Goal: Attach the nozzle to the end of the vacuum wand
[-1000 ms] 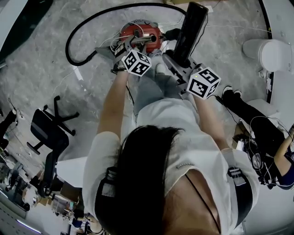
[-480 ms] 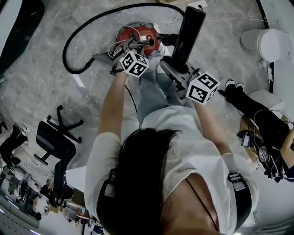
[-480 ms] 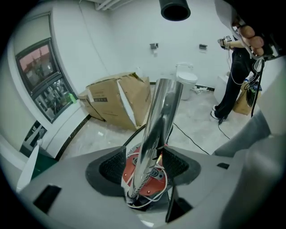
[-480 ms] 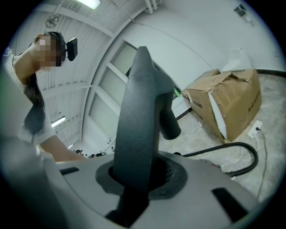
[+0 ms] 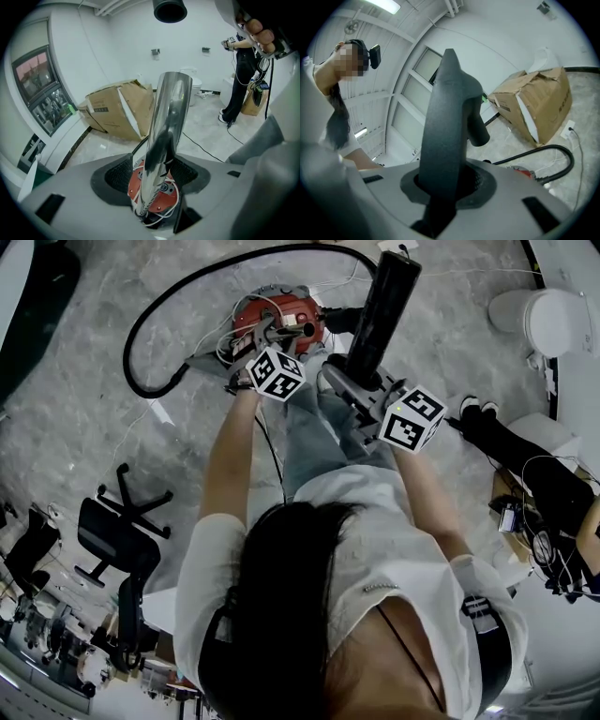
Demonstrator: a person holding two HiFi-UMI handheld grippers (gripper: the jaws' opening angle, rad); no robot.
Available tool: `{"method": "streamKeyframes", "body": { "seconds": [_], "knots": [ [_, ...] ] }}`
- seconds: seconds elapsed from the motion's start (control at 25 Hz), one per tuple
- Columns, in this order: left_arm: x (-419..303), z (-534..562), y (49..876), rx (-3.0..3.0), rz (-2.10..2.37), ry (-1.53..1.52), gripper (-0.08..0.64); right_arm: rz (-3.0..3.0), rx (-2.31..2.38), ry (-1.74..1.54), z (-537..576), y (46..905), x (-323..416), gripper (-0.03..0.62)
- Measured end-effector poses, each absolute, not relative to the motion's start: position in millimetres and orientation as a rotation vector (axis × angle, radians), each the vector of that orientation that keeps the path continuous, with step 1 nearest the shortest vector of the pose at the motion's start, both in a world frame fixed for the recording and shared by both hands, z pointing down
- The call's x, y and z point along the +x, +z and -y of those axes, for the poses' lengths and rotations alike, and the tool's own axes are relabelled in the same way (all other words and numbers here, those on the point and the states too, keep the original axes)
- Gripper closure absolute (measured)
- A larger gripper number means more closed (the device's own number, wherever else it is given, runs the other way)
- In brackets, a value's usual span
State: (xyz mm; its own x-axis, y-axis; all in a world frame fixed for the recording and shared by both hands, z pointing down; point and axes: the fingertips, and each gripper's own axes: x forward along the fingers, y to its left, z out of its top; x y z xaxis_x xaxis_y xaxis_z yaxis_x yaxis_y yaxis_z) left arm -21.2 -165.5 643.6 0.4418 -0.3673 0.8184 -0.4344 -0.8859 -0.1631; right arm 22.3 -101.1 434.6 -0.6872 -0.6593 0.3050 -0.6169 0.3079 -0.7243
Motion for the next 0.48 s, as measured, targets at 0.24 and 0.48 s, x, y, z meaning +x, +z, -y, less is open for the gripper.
{"method": "streamKeyframes", "body": {
  "seconds": [0.24, 0.48],
  "knots": [
    [-16, 164, 646, 2.687, 0.655, 1.409, 0.354, -2.465, -1.237, -1.379, 100, 445, 23, 0.509],
    [-6, 165, 647, 2.738, 0.589, 1.373, 0.413, -2.452, -1.230, -1.392, 108, 452, 26, 0.509]
  ]
}}
